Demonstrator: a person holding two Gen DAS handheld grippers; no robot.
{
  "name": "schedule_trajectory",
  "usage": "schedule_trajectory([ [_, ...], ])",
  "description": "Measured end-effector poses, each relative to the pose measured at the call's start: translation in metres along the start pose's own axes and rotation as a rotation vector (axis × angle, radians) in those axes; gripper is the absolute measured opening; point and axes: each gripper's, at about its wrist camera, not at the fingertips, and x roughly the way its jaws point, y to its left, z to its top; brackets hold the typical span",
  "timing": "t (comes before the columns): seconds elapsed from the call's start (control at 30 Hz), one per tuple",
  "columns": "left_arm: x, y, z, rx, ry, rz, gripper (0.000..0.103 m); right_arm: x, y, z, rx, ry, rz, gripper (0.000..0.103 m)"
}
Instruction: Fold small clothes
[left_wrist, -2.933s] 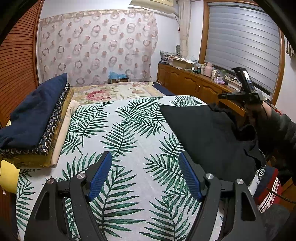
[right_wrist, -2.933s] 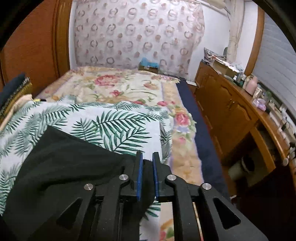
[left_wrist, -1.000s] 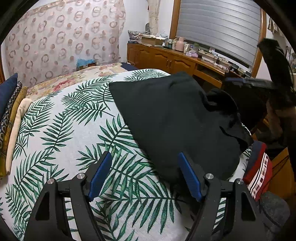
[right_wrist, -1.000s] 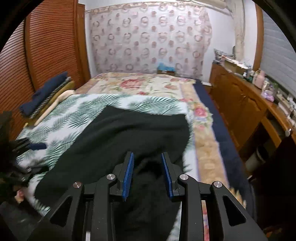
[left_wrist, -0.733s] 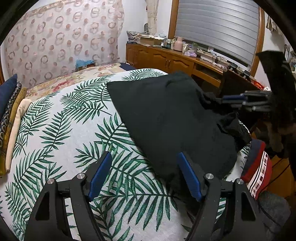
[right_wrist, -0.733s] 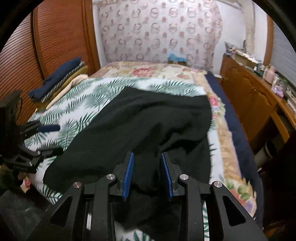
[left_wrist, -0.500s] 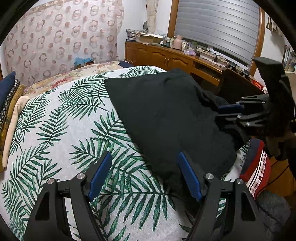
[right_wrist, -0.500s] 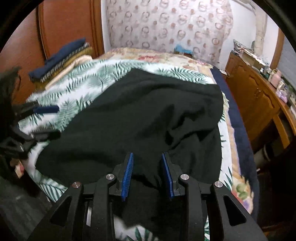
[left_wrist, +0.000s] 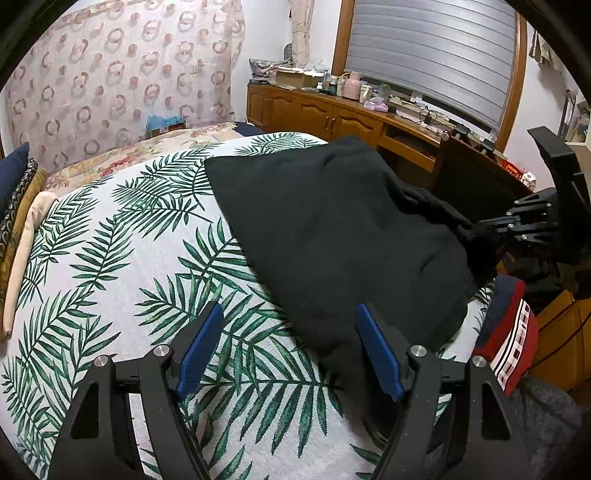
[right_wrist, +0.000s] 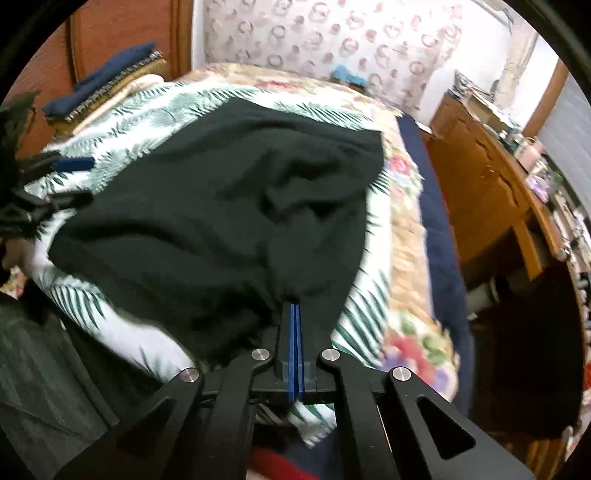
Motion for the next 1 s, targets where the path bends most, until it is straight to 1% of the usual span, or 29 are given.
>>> schedule_trajectory([
  [0.07,0.000,-0.001,0.000,0.003,0.001,-0.003,0.076,-0.003,-0.007,-0.006,0.010,0.020,-0.036,0.000],
  [0.13,0.000,-0.002,0.000,0.005,0.003,-0.006,0.076,-0.008,-0.011,-0.009,0.036,0.021,-0.043,0.000],
  [0.27,0.002,-0.003,0.000,0.007,0.009,-0.008,0.076,-0.017,-0.004,0.000,0.103,-0.068,-0.027,0.001],
  [0.37,0.002,-0.005,0.000,0.010,0.016,-0.007,0.076,-0.014,0.008,-0.001,0.110,-0.102,-0.005,0.013],
  [0.4,0.003,-0.005,-0.001,0.010,0.017,-0.008,0.076,-0.011,0.012,0.002,0.114,-0.108,0.003,0.018],
  [0.43,0.003,-0.006,0.000,0.010,0.018,-0.009,0.076,-0.009,0.012,-0.004,0.122,-0.116,0.020,0.024],
  [0.53,0.006,-0.006,0.000,0.010,0.023,-0.010,0.076,0.008,0.012,-0.006,0.136,-0.119,0.070,0.034],
  [0.67,0.009,-0.007,-0.002,0.013,0.035,-0.015,0.076,0.016,0.007,-0.008,0.134,-0.104,0.101,0.034],
  [0.7,0.010,-0.007,-0.002,0.011,0.038,-0.018,0.076,0.017,0.006,-0.009,0.127,-0.100,0.109,0.028],
  [0.73,0.010,-0.007,-0.002,0.009,0.040,-0.020,0.076,0.015,0.003,-0.012,0.121,-0.105,0.110,0.008],
  [0.87,0.011,-0.008,-0.002,0.009,0.047,-0.020,0.076,0.001,-0.006,-0.018,0.099,-0.128,0.116,0.005],
  [0.9,0.010,-0.009,-0.002,0.012,0.046,-0.017,0.076,-0.004,-0.007,-0.021,0.083,-0.132,0.093,0.005],
  [0.93,0.009,-0.009,-0.002,0.013,0.045,-0.017,0.076,-0.006,-0.009,-0.025,0.078,-0.121,0.069,0.005],
  [1.0,0.007,-0.010,-0.002,0.013,0.044,-0.019,0.076,-0.009,-0.017,-0.032,0.093,-0.091,0.056,0.005],
])
